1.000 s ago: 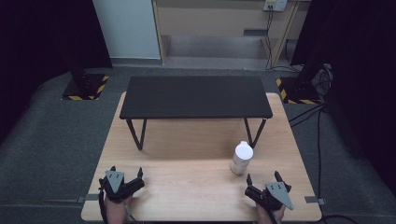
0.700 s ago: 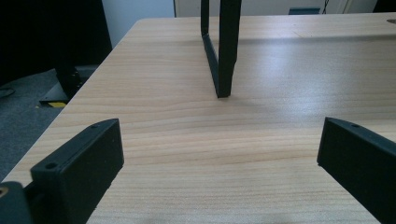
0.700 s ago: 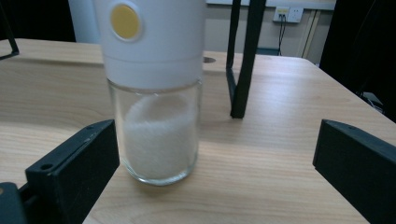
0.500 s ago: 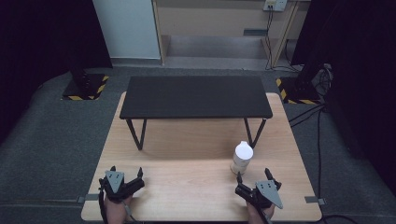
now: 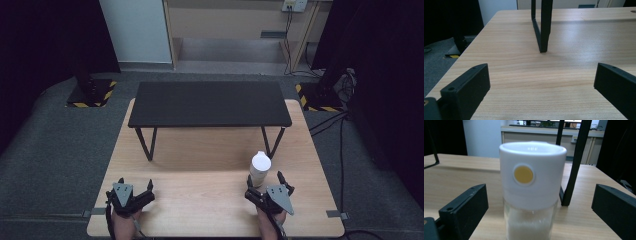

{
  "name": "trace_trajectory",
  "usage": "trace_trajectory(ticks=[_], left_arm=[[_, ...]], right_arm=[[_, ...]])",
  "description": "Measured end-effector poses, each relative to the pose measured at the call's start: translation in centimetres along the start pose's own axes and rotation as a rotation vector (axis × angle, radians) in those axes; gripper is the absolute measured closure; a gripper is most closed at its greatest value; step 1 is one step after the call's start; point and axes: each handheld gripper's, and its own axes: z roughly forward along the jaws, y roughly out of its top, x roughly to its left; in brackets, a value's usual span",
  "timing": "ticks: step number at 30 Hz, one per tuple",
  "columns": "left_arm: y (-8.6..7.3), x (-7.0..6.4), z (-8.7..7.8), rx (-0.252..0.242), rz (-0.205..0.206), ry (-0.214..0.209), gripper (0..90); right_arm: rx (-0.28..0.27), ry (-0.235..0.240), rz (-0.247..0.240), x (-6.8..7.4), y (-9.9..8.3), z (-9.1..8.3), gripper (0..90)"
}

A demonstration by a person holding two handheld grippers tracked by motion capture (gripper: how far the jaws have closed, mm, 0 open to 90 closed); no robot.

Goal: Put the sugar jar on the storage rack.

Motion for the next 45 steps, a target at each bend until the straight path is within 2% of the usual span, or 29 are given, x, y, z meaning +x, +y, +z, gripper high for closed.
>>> trace_trajectory(ticks=[14, 19, 26, 31, 45], left_arm=[[0.0, 0.0, 0.0, 0.000, 0.002, 0.000, 0.0], [0.0, 0.0, 0.0, 0.000, 0.003, 0.000, 0.0], [0.0, 0.0, 0.0, 0.001, 0.005, 0.000, 0.0], [0.0, 0.0, 0.0, 0.002, 0.006, 0.000, 0.0], [0.1, 0.0, 0.1, 0.006, 0.001, 0.001, 0.0]], right_arm=[[-0.013, -0.054, 0.040, 1.6, 0.7, 2.1, 6.7], [0.008, -0.063, 0.038, 1.8, 1.2, 2.6, 14.9], [0.003, -0.055, 0.037, 1.8, 1.2, 2.7, 21.4], [-0.006, -0.045, 0.030, 1.8, 1.2, 2.6, 30.2], [-0.018, -0.026, 0.016, 1.6, 1.0, 2.4, 30.8]])
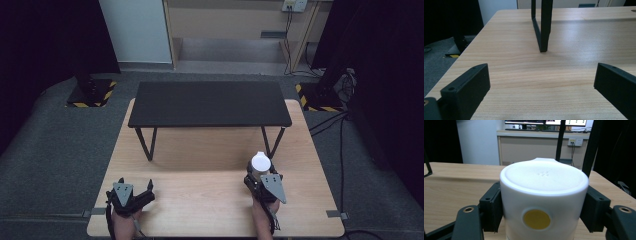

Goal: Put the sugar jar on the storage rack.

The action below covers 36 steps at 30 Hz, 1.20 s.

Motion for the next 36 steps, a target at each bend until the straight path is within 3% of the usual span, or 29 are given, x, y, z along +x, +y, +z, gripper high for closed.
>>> trace_trajectory(ticks=[8, 13, 26, 36], left_arm=[[0.0, 0.0, 0.0, 0.003, -0.001, 0.001, 0.0], [0.0, 0.0, 0.0, 0.003, -0.001, 0.001, 0.0], [0.0, 0.0, 0.0, -0.002, -0.008, 0.002, 0.0], [0.0, 0.0, 0.0, 0.001, -0.016, 0.009, 0.0]], right_arm=[[-0.011, 0.009, -0.008, -0.4, 1.0, -0.3, 30.8], [-0.015, 0.001, 0.016, -1.0, 2.5, -0.5, 30.8], [0.007, -0.002, 0.039, -2.9, 8.2, -1.1, 30.8], [0.001, 0.040, 0.039, -3.7, 12.7, -1.3, 30.8]])
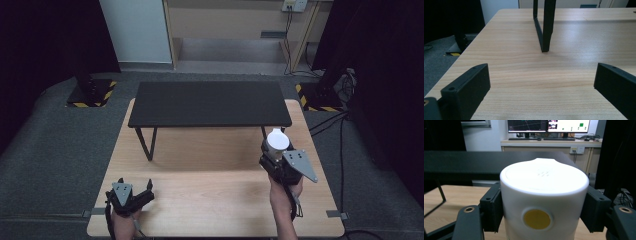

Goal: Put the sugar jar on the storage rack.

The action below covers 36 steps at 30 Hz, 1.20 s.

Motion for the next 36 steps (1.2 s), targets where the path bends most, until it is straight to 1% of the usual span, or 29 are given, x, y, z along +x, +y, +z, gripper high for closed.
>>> trace_trajectory(ticks=[3, 5, 7, 8, 13, 17, 19, 20, 24, 25, 26, 30, 36], left_arm=[[-0.1, 0.1, -0.1, -0.005, -0.004, -0.006, 0.0], [-0.1, 0.1, -0.1, -0.004, -0.009, -0.002, 0.0], [0.0, 0.1, -0.1, -0.003, -0.014, -0.001, 0.0], [0.0, 0.1, -0.1, -0.003, -0.016, 0.001, 0.0], [-0.1, 0.2, -0.1, -0.005, -0.019, -0.002, 0.0], [-0.1, 0.2, -0.1, -0.005, -0.023, -0.002, 0.0], [0.0, 0.2, -0.1, -0.005, -0.024, -0.001, 0.0], [0.0, 0.2, -0.1, -0.005, -0.024, -0.001, 0.0], [0.0, 0.2, -0.1, -0.004, -0.024, -0.001, 0.0], [0.0, 0.2, -0.1, -0.003, -0.024, 0.000, 0.0], [0.0, 0.2, -0.1, -0.003, -0.024, 0.000, 0.0], [0.0, 0.2, 0.0, -0.002, -0.025, 0.000, 0.0], [0.0, 0.2, 0.0, -0.002, -0.027, 0.000, 0.0]], right_arm=[[-0.001, 0.001, -0.004, 0.1, 1.2, -0.1, 30.8], [0.004, 0.003, -0.007, 0.2, 1.9, -0.1, 30.8], [0.011, 0.010, -0.002, 0.2, 2.8, -0.1, 30.9], [0.011, 0.010, -0.002, 0.2, 2.8, -0.1, 30.9], [0.015, 0.021, 0.013, -0.1, 4.6, -0.1, 30.9], [0.003, 0.024, -0.007, -0.1, 5.9, 0.0, 30.9], [-0.001, 0.026, -0.016, -0.2, 6.8, 0.3, 30.8], [-0.001, 0.026, -0.016, -0.2, 6.8, 0.3, 30.8], [-0.004, 0.032, -0.016, -0.5, 8.2, 0.6, 30.8], [-0.007, 0.035, -0.013, -0.6, 8.8, 0.8, 30.8], [-0.007, 0.035, -0.013, -0.6, 8.8, 0.8, 30.8], [-0.006, 0.042, -0.007, -0.8, 10.2, 1.3, 30.8], [-0.014, 0.038, -0.006, -1.0, 11.5, 2.7, 30.8]])
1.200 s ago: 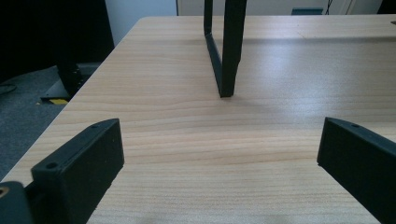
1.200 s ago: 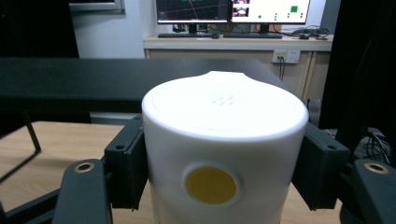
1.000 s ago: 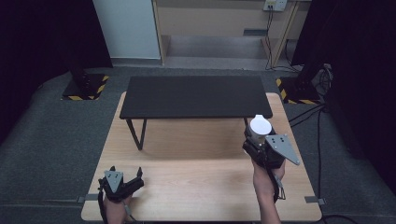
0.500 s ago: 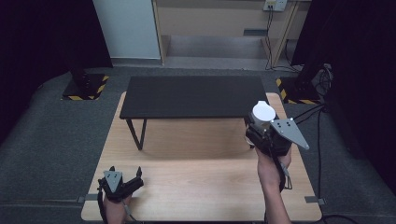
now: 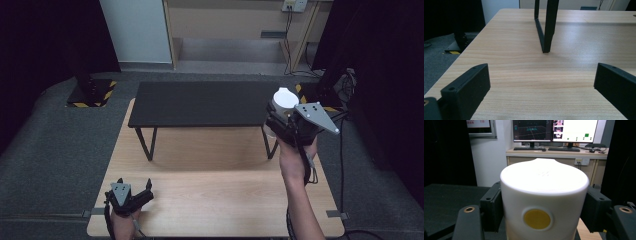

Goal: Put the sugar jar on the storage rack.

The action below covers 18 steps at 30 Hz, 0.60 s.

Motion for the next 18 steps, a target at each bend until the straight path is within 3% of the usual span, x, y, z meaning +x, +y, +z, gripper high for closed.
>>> trace_trajectory(ticks=[7, 18], left_arm=[[0.0, 0.0, 0.0, 0.003, 0.002, 0.000, 0.0], [0.1, -0.1, 0.1, 0.007, 0.008, -0.001, 0.0]], right_arm=[[-0.014, -0.022, 0.013, -0.3, 0.4, 2.6, 30.8], [0.010, -0.045, 0.011, -1.0, 0.1, 6.4, 30.8]])
